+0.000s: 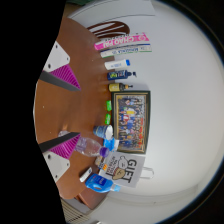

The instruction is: Pour water

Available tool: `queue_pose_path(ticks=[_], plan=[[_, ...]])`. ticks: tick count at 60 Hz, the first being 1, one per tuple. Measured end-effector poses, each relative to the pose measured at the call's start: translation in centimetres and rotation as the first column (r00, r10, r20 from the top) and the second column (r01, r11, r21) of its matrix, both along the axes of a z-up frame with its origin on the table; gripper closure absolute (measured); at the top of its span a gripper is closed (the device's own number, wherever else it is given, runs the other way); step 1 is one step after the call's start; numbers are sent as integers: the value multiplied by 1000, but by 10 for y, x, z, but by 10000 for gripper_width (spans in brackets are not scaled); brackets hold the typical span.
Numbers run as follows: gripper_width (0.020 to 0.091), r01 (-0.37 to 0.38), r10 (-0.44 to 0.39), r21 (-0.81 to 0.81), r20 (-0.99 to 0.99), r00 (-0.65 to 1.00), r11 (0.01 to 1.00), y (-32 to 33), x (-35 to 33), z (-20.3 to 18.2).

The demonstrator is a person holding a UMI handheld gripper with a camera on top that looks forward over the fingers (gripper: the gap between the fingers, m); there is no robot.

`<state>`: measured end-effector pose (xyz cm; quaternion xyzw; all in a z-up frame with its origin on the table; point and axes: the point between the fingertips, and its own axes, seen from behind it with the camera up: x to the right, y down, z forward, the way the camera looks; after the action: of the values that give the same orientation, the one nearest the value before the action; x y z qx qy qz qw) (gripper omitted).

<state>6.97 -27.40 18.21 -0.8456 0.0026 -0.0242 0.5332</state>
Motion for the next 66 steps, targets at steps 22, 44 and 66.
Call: queue_pose_path(ticks=[22, 44, 66], plan=[[254, 37, -37, 37, 4, 999, 999, 61, 126, -80], [640, -50, 52, 105, -21, 998, 993, 121, 125, -98], [775, -89, 95, 94, -71, 993, 992, 135, 99, -80]])
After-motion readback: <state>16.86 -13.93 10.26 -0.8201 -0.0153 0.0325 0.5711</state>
